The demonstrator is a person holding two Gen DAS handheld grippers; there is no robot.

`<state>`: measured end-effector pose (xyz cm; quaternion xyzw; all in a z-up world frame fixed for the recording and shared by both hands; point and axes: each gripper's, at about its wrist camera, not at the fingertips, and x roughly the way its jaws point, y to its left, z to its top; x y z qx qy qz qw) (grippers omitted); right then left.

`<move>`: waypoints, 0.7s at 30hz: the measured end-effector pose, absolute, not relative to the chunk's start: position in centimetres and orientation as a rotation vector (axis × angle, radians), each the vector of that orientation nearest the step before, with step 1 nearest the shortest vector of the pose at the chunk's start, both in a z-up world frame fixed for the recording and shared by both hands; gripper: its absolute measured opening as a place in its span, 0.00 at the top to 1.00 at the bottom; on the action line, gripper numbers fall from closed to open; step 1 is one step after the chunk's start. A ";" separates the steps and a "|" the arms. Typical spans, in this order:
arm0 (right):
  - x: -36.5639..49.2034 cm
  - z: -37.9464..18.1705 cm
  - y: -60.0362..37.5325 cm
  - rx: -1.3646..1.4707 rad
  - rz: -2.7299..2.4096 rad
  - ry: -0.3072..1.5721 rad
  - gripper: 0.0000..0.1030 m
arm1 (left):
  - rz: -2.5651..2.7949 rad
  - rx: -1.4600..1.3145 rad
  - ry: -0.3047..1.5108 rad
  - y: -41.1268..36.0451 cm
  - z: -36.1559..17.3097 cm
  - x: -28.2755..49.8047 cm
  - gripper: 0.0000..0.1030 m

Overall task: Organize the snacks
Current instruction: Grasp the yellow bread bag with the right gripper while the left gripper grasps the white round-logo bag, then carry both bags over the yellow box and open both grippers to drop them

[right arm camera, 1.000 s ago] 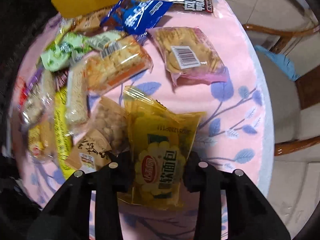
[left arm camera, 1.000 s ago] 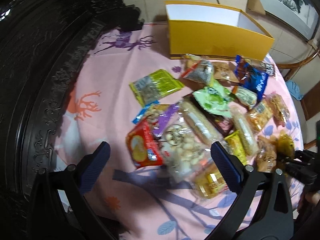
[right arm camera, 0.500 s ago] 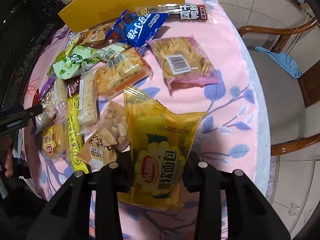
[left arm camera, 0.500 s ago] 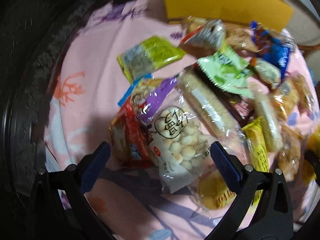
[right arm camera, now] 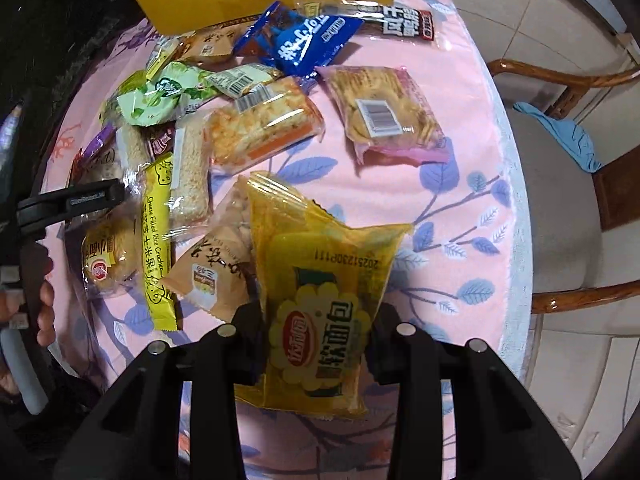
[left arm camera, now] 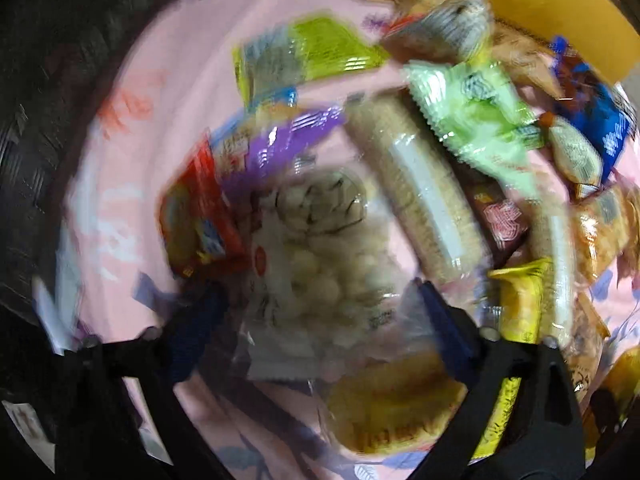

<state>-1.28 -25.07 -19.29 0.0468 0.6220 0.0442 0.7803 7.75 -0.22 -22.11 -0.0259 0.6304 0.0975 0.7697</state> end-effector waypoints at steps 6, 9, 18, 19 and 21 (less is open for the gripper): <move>-0.5 -17.8 -24.6 0.076 0.097 1.310 0.62 | 0.159 -0.108 1.309 2.0 -21.9 7.4 0.27; -0.6 -18.0 -24.4 0.090 0.106 1.305 0.62 | 0.121 -0.069 1.292 1.2 -21.1 7.4 0.48; -1.0 -16.3 -24.9 0.159 0.092 1.245 0.62 | -0.022 -0.114 1.226 3.1 -15.2 3.6 0.66; -1.0 -15.3 -24.9 0.166 0.098 1.212 0.62 | -0.033 -0.119 1.212 3.4 -14.3 3.1 0.66; -0.9 -14.1 -24.8 0.178 0.113 1.175 0.63 | -0.062 -0.119 1.158 3.2 -11.8 2.1 0.66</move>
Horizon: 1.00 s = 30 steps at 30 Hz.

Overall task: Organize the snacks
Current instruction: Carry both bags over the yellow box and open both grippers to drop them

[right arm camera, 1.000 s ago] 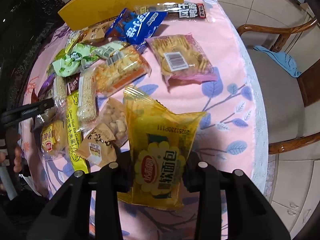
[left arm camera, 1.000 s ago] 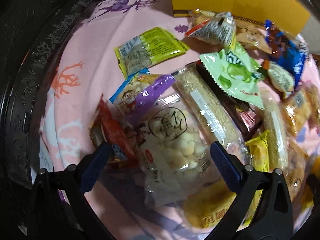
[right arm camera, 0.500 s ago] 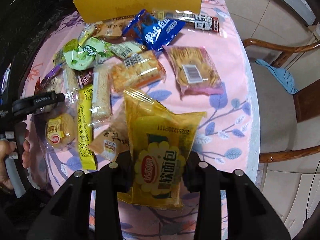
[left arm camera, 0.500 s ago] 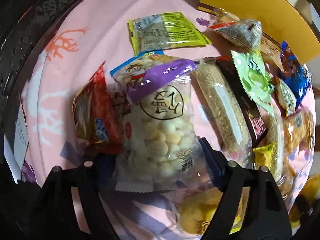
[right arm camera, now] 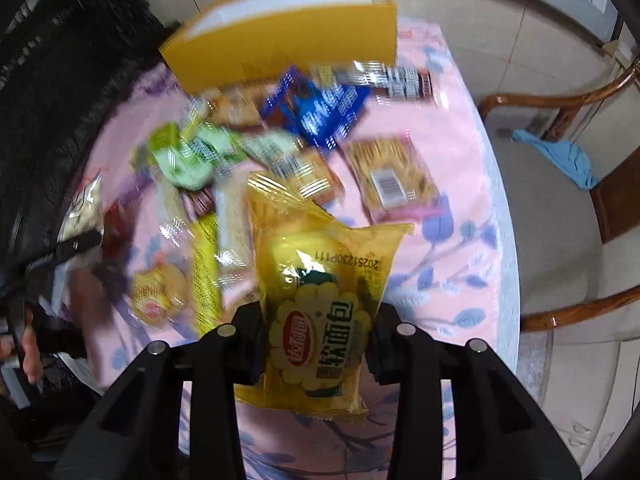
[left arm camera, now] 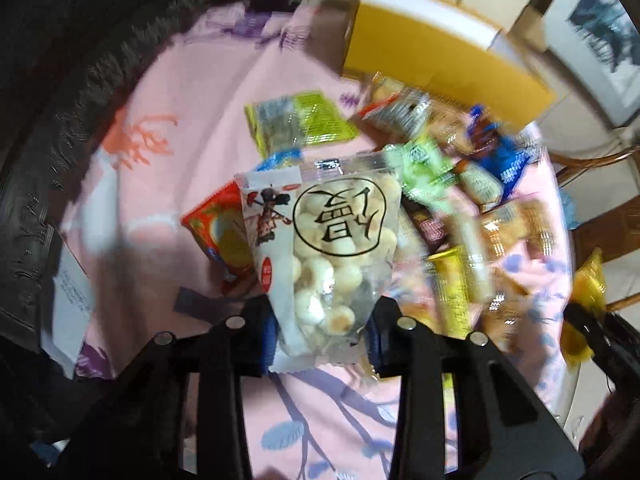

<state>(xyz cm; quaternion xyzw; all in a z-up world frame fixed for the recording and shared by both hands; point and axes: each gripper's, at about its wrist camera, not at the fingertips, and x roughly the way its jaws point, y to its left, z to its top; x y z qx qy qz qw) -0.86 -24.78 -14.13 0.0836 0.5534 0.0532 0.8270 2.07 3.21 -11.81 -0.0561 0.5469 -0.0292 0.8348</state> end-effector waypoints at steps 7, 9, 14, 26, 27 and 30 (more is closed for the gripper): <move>2.1 -10.3 -23.0 0.185 0.188 1.076 0.63 | -0.105 -0.080 1.058 1.7 -8.5 4.2 0.66; 4.0 -9.5 -22.7 0.191 0.192 1.063 0.63 | -0.120 -0.097 1.071 0.6 -8.5 6.2 0.66; 10.5 -6.6 -22.5 0.179 0.165 0.998 0.63 | -0.120 -0.105 1.017 -3.3 -7.1 13.2 0.66; 20.7 -2.8 -23.8 0.179 0.176 0.912 0.63 | -0.129 -0.043 0.966 -6.8 -3.3 24.3 0.66; 21.4 -3.0 -23.9 0.179 0.175 0.914 0.63 | -0.128 -0.042 0.970 -6.8 -3.4 24.8 0.66; 23.9 -3.0 -23.9 0.174 0.168 0.915 0.63 | -0.126 -0.030 0.979 -7.0 -3.5 27.2 0.66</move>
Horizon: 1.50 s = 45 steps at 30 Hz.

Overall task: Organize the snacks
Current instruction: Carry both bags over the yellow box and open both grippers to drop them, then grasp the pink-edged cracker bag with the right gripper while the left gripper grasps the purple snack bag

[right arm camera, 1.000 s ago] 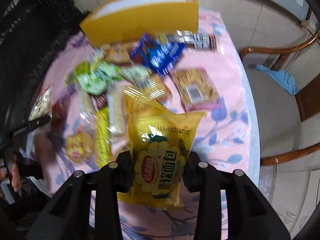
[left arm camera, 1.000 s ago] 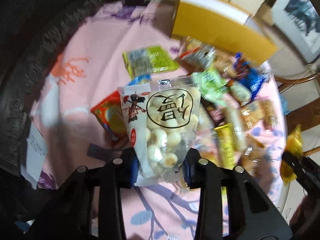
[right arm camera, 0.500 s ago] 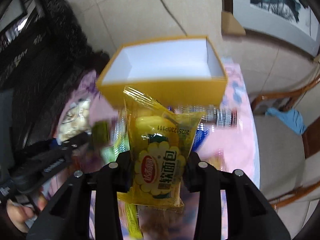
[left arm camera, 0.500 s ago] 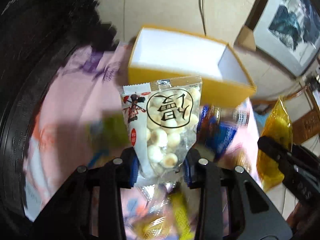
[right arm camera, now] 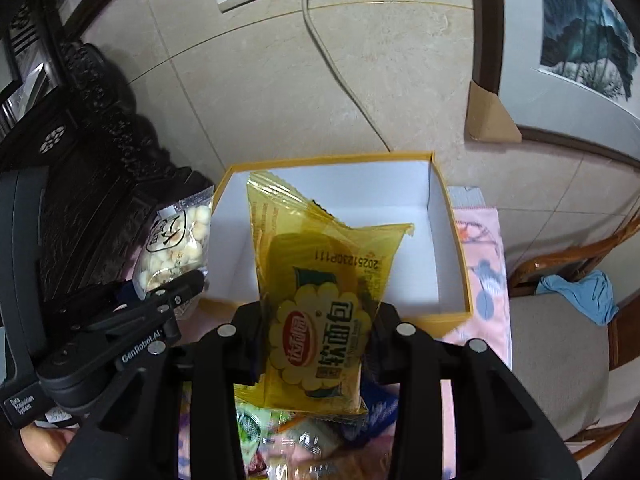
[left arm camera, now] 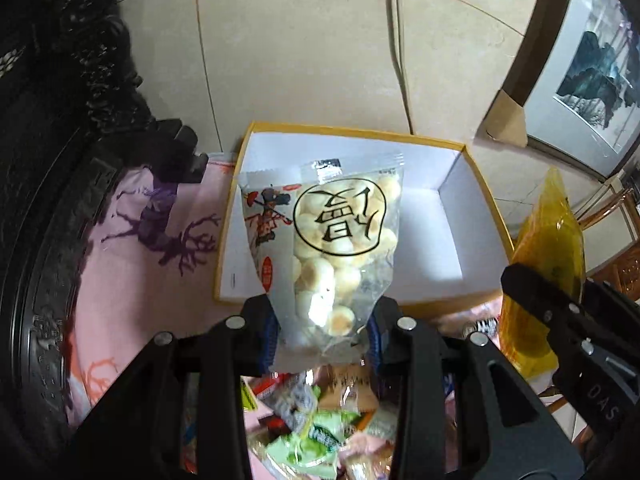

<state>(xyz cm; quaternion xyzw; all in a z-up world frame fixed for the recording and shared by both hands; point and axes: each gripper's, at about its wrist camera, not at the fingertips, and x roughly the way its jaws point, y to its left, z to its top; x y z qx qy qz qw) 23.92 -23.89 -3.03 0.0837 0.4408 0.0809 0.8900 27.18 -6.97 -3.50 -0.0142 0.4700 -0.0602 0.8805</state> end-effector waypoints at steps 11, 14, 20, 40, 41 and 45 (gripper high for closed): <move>30.0 -1.1 -24.9 0.149 0.079 0.870 0.10 | -0.045 0.000 0.821 -5.0 0.6 31.5 0.02; 28.7 -1.0 -25.2 0.138 0.071 0.893 0.09 | -0.049 -0.003 0.836 -4.3 0.6 30.4 0.02; 22.7 -5.0 -25.6 0.029 0.081 1.020 0.06 | -0.070 -0.014 0.926 -2.9 -2.5 24.3 0.02; 12.1 -22.7 -29.1 0.023 0.020 1.321 0.17 | 0.025 -0.071 1.190 5.8 -12.6 8.6 0.02; 12.2 -23.1 -29.0 0.052 0.030 1.324 0.17 | 0.035 -0.073 1.192 6.1 -12.7 8.5 0.02; 11.8 -23.2 -28.9 0.072 0.010 1.260 0.17 | 0.044 -0.070 1.186 6.4 -12.8 8.3 0.02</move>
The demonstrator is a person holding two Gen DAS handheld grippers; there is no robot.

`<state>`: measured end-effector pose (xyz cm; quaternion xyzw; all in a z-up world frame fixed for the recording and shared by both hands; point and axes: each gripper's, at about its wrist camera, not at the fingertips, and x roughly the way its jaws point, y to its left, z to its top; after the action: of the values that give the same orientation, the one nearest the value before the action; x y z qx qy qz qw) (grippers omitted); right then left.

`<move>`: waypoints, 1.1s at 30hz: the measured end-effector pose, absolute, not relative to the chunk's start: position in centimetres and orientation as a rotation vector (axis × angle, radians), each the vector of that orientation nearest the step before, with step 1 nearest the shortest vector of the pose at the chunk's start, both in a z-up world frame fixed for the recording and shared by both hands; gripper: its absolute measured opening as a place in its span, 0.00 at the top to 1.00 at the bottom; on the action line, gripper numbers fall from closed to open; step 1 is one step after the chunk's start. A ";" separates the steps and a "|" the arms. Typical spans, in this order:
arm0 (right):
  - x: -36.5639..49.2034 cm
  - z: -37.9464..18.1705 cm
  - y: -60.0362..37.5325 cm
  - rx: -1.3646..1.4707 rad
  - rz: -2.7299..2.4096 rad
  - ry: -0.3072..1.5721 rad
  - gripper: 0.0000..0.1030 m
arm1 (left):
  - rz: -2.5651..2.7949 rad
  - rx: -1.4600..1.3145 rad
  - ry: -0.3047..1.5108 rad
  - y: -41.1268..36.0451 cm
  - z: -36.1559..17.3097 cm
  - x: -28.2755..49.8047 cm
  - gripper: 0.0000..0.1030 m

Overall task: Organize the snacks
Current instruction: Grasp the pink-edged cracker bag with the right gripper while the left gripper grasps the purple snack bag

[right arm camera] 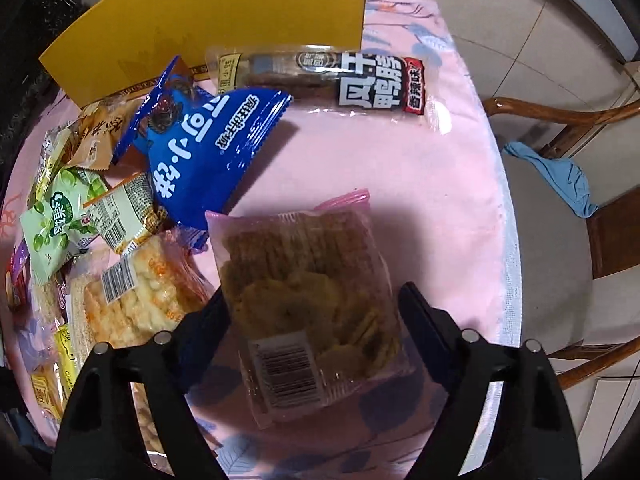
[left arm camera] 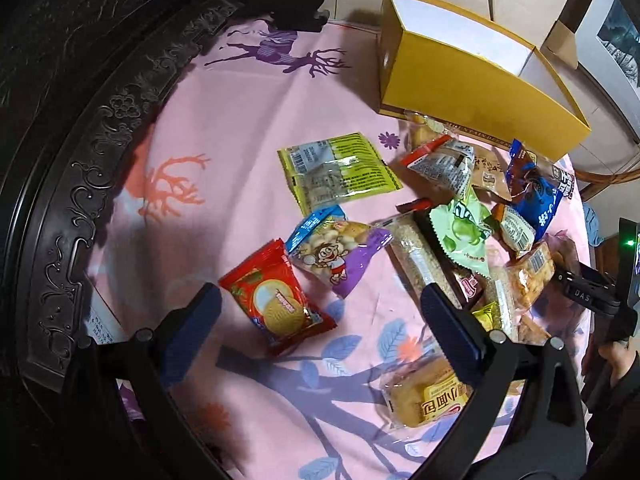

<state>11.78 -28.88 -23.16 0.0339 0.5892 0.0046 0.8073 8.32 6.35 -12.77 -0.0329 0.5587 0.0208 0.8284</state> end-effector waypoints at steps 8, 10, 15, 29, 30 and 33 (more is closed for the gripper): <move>8.2 -22.2 -26.5 0.042 0.025 1.253 0.38 | 0.029 0.030 1.217 5.1 -16.2 9.0 0.02; 7.3 -22.2 -25.9 0.033 0.024 1.240 0.37 | 0.026 0.061 1.221 4.8 -17.3 9.8 0.02; 7.3 -22.5 -26.1 0.051 0.028 1.252 0.37 | 0.017 0.140 1.232 3.9 -20.1 12.4 0.02; 7.3 -22.6 -26.0 0.066 -0.016 1.229 0.38 | -0.060 0.033 1.178 4.4 -20.1 13.5 0.68; 7.2 -22.5 -26.1 0.070 -0.022 1.224 0.42 | -0.063 0.014 1.169 4.4 -19.5 13.2 0.73; 7.3 -22.0 -26.5 0.094 -0.026 1.206 0.47 | -0.094 -0.029 1.132 4.3 -17.1 12.3 0.85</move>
<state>7.25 -26.47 -22.04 0.0441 0.5670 -0.0123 0.8225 12.28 4.29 -17.09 -0.0135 0.5360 -0.0443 0.8430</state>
